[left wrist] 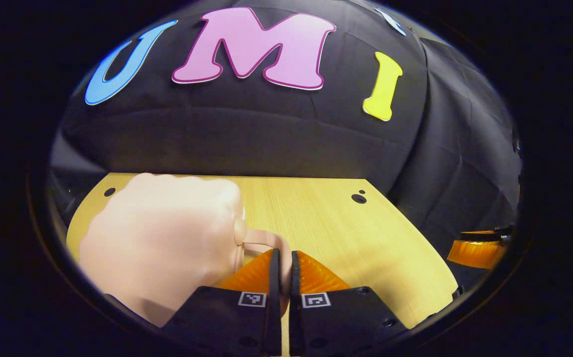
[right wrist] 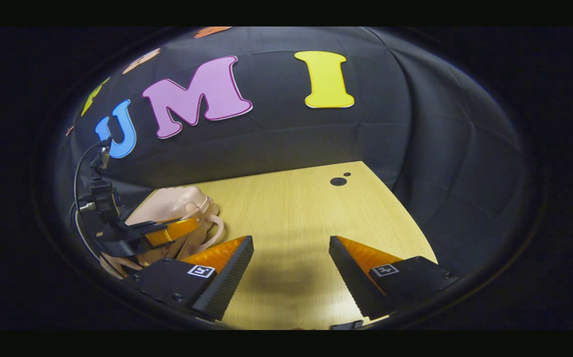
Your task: First open the suitcase, pack the skin care products into it, and then close the suitcase.
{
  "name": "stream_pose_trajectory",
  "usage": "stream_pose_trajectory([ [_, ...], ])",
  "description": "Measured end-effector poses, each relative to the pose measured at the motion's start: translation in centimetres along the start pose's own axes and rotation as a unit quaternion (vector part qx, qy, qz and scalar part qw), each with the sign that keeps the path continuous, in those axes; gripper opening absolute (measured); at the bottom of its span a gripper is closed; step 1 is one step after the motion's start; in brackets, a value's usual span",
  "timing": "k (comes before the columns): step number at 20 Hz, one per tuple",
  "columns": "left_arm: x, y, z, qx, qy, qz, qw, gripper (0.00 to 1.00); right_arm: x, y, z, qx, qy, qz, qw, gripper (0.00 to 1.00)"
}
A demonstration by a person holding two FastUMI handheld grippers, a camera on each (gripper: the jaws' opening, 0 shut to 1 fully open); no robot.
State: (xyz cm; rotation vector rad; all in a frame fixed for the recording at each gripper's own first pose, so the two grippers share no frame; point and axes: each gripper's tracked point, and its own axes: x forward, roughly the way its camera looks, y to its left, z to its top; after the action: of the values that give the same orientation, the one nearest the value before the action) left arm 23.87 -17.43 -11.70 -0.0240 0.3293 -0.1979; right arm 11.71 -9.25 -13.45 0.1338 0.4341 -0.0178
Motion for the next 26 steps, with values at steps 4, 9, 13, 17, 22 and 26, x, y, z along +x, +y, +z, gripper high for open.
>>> stream_pose_trajectory([
  [4,-4.7,-2.3,2.8,-0.024,-0.042,-0.043,0.998,0.34,-2.0,0.8,0.4,0.005,-0.011,0.001,1.000,0.98],
  [9,-13.1,-1.1,6.1,-0.012,-0.101,-0.016,0.995,0.93,-5.3,3.4,0.3,0.001,-0.031,0.014,0.999,0.98],
  [13,-18.3,1.2,5.0,-0.019,-0.116,0.024,0.993,0.96,-8.2,5.4,-1.5,-0.022,-0.019,0.024,0.999,0.98],
  [17,-23.8,3.7,2.0,-0.061,-0.116,0.051,0.990,0.96,-11.4,6.2,-2.3,-0.028,-0.020,0.015,0.999,0.98],
  [22,-29.7,4.3,2.0,-0.074,-0.150,0.073,0.983,0.96,-15.4,8.5,0.4,-0.044,-0.083,0.032,0.995,0.98],
  [26,-33.9,3.3,3.8,-0.049,-0.187,0.094,0.977,0.96,-17.7,10.5,2.8,-0.063,-0.121,0.060,0.989,0.98],
])
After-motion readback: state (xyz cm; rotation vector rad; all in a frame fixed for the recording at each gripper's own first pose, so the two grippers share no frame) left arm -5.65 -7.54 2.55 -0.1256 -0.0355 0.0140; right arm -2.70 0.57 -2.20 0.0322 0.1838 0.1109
